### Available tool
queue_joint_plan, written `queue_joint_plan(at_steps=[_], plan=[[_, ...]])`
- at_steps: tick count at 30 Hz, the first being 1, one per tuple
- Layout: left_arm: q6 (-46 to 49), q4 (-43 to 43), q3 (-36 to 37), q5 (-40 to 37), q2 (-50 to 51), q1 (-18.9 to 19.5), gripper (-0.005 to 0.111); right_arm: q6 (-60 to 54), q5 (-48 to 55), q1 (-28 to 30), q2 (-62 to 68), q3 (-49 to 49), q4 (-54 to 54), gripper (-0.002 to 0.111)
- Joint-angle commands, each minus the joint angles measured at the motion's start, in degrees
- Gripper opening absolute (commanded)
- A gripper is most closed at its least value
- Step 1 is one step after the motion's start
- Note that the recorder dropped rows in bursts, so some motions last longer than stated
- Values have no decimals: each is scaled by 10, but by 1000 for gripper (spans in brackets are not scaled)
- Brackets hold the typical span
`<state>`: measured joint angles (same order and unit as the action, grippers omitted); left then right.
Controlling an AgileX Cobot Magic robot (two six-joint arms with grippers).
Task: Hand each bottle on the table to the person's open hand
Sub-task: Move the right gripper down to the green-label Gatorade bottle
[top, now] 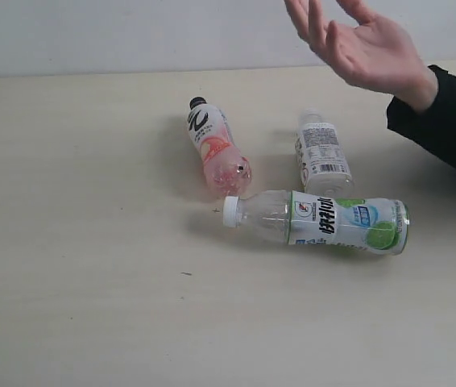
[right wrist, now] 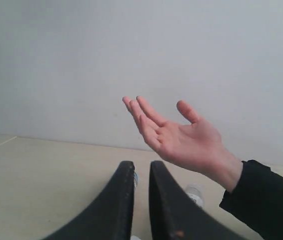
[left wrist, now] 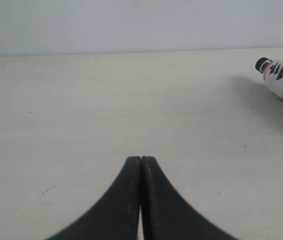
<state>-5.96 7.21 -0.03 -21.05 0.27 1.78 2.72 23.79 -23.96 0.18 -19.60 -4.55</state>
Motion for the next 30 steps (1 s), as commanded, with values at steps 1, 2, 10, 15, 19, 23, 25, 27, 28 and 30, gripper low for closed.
queue_joint_plan(at_steps=[1,2,10,15,19,23,25,27,28,30], plan=[[-3,0,0,2,-3,-2,3,-1,0,0,-2,4,5,14],[-3,0,0,2,-3,-2,3,-1,-3,0,-2,4,6,14],[-3,0,0,2,-3,-2,3,4,-10,0,16,4,23,13],[-3,0,0,2,-3,-2,3,4,6,0,123,4,21,13],[-3,0,0,2,-3,-2,3,4,41,0,235,-19,-4,13],[-3,0,0,2,-3,-2,3,4,82,0,339,-60,-11,13],[-3,0,0,2,-3,-2,3,4,102,0,384,-77,-11,13],[-3,0,0,2,-3,-2,3,-2,125,0,436,-98,-16,14],[-3,0,0,2,-3,-2,3,-6,134,0,458,-108,-24,16],[-3,0,0,2,-3,-2,3,-32,163,0,520,-138,-46,20]])
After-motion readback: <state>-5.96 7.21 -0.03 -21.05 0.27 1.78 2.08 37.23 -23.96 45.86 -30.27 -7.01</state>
